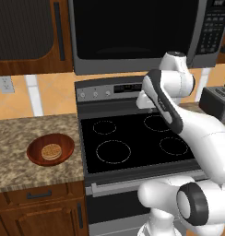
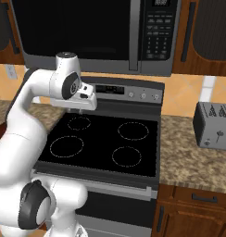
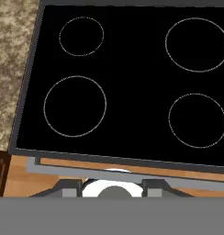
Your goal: Open the microwave, place the bowl with waffle inside the microwave, then close the microwave door and turn it on.
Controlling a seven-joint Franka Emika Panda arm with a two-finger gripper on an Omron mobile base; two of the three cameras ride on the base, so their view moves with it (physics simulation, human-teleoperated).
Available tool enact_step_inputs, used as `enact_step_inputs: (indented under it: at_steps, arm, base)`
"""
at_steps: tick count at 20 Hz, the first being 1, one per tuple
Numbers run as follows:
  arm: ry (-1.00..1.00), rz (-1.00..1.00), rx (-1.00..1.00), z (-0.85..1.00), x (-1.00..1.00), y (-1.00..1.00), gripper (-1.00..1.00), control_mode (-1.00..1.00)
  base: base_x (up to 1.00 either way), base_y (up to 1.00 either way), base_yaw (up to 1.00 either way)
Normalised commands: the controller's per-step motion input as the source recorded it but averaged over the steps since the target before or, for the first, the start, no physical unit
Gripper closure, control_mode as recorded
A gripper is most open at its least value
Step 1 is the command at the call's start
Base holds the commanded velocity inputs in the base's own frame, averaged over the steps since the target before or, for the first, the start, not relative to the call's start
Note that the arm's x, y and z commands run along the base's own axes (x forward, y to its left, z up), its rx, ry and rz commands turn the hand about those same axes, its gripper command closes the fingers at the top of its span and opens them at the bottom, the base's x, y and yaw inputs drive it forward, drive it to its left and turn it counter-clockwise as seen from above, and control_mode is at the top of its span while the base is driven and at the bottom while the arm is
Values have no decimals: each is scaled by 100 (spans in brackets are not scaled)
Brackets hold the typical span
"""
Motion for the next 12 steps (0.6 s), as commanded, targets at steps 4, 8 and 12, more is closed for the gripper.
enact_step_inputs:
  at_steps: [4,8,12]
  arm:
    - [-34,0,4,12,-44,-31,-100,-100]
    - [-65,-2,9,37,-85,-69,-100,-100]
    - [-57,-7,1,68,-62,-39,-100,-100]
  base:
    - [0,0,0]
    - [0,0,0]
    - [0,0,0]
